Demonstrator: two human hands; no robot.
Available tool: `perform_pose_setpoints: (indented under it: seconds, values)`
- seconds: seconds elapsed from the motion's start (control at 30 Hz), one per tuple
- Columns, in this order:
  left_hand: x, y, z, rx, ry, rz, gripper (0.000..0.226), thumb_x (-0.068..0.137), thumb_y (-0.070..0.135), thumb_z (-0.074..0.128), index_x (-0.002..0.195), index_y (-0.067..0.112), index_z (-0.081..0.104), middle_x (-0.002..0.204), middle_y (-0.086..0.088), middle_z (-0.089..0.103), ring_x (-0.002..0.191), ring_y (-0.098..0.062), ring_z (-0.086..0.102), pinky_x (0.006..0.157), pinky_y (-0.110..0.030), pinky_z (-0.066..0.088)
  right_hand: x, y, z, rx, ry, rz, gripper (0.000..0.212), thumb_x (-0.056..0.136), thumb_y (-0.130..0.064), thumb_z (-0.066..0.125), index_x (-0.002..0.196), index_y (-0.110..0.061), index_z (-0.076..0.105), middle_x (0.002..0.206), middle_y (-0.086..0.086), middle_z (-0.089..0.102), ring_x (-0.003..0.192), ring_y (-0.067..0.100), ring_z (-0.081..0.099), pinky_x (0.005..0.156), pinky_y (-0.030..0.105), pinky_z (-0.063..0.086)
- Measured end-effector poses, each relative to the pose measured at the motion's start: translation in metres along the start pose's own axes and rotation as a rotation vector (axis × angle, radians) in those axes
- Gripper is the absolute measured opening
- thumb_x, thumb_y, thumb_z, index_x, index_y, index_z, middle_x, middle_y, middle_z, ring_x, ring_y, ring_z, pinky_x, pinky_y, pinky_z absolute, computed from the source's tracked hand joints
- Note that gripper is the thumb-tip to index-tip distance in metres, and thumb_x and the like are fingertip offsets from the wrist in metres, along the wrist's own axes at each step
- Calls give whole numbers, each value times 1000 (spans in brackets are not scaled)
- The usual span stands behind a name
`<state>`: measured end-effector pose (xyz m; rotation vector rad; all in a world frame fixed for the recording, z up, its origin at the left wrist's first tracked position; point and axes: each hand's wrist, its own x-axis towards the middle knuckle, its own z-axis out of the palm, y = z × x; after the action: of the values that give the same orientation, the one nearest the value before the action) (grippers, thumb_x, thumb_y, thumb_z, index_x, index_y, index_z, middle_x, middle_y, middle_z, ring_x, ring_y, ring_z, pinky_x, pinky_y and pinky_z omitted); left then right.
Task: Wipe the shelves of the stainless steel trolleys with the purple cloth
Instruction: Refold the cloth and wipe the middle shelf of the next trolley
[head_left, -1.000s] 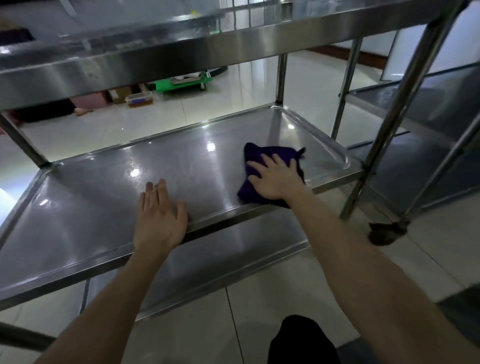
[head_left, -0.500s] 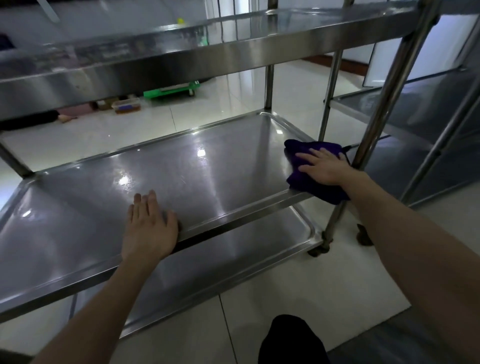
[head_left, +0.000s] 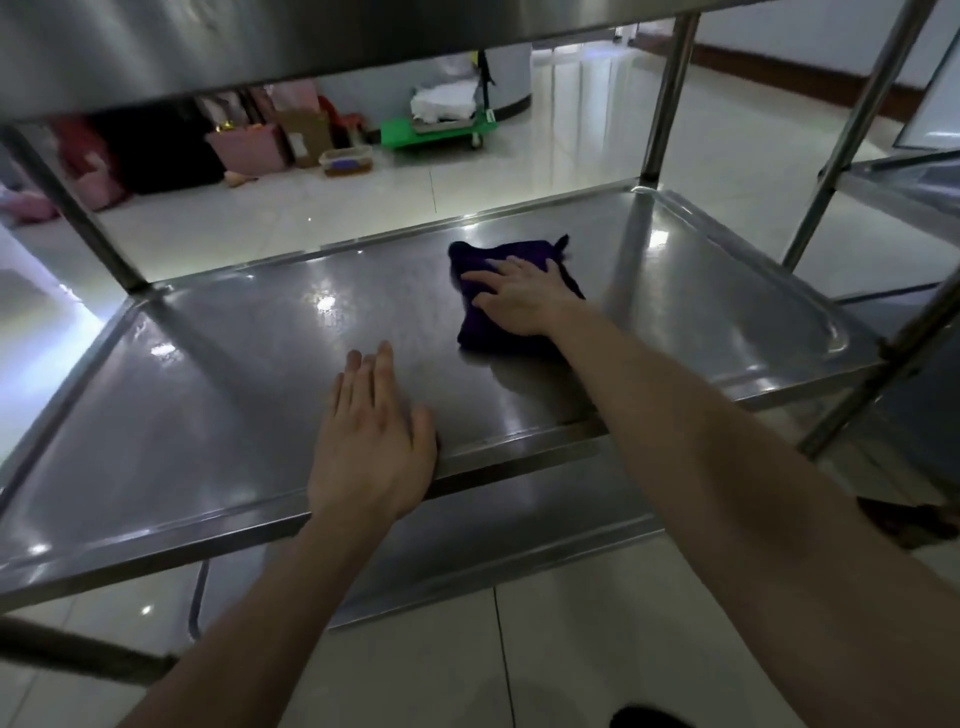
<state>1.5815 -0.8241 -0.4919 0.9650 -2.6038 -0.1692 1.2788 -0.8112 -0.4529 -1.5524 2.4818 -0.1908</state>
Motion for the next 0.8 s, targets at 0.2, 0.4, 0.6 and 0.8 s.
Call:
perform_pose_setpoints:
  seconds: [0.2,0.4,0.6,0.8]
  values:
    - [1,7,-4,-136,68,-55,79,104,53,16,172,14,3,181,-11,11,167,-19,1,134,-36,1,-90,-38,33,32,45,-236,63,102,-66,26,164,-54,28,178,-13,19,165,16,11,131,59,2]
    - [-5,15,-16,-343,91,-153,70,113,58,26,173,22,14,182,-4,8,167,-22,7,135,-47,15,-133,-37,34,11,46,-254,59,108,-68,34,164,-56,25,179,-13,17,165,16,9,132,58,4]
    - [-16,-70,-61,-256,239,-285,62,109,57,31,156,20,45,167,-13,43,153,-33,41,127,-54,35,-133,-35,31,32,51,-251,57,108,-68,35,163,-57,28,178,-14,20,165,14,11,132,57,5]
    - [-41,-174,-74,5,153,-406,65,111,48,27,159,9,42,169,-20,38,159,-36,31,134,-53,20,-140,-47,29,28,67,-204,54,110,-58,40,163,-54,32,177,-13,24,165,15,14,131,57,9]
